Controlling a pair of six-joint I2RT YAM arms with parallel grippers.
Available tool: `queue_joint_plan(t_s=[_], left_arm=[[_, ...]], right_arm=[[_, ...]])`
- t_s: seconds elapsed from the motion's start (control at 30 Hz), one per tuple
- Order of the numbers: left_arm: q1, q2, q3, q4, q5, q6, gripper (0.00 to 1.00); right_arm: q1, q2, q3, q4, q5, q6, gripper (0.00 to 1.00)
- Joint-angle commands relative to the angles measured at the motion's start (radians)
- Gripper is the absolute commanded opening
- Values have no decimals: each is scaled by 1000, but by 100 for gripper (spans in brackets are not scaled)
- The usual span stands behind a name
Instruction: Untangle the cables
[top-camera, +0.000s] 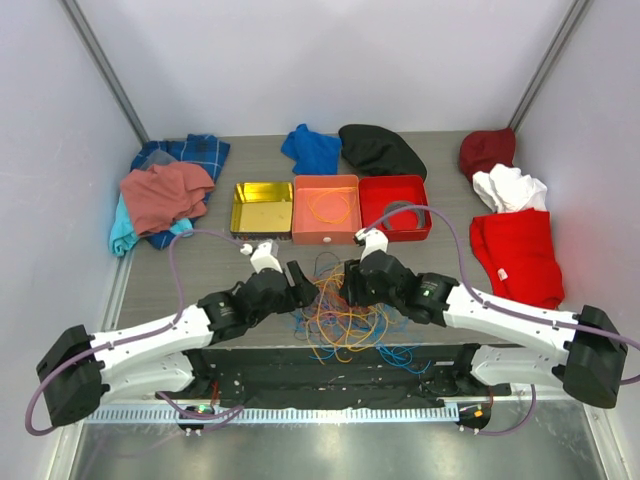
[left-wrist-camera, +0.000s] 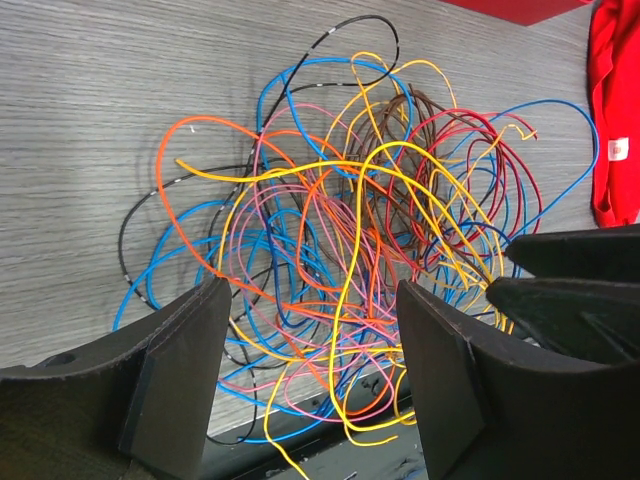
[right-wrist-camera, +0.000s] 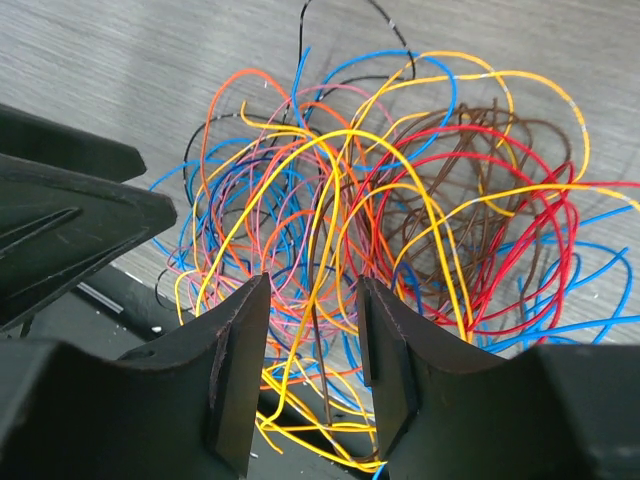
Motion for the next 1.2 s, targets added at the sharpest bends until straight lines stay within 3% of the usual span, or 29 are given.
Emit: queue_joint_plan(t_s=[0.0,0.13,0.3,0.4,0.57,0.67,0.77,0.97,1.17], left_arm=[[-3,46,2,92,30,19,71],[-2,137,19,139,44,36,66],[-2,242,39,195,67,49,40],[-3,265,42,218,82,48,37],[-3,221,44,205,48,54,40],[-2,178,50,121,-17,37,51],[-2,109,36,65,-57,34,55],[-2,37,-4,125,-26,107,57],[-2,138,10,224,70,146,54]], right_arm=[[10,-29,1,27,42,44,48],[10,-64,23,-3,88,44,49],[10,-93,34,-34,108,41,49],[11,-105,26,-42,118,46,49],[11,-109,18,-45,121,49,49],[11,-110,17,-42,119,50,49],[10,-112,12,-39,116,52,49],[10,-107,0,-20,105,55,49],[11,-112,-2,-20,105,61,49]])
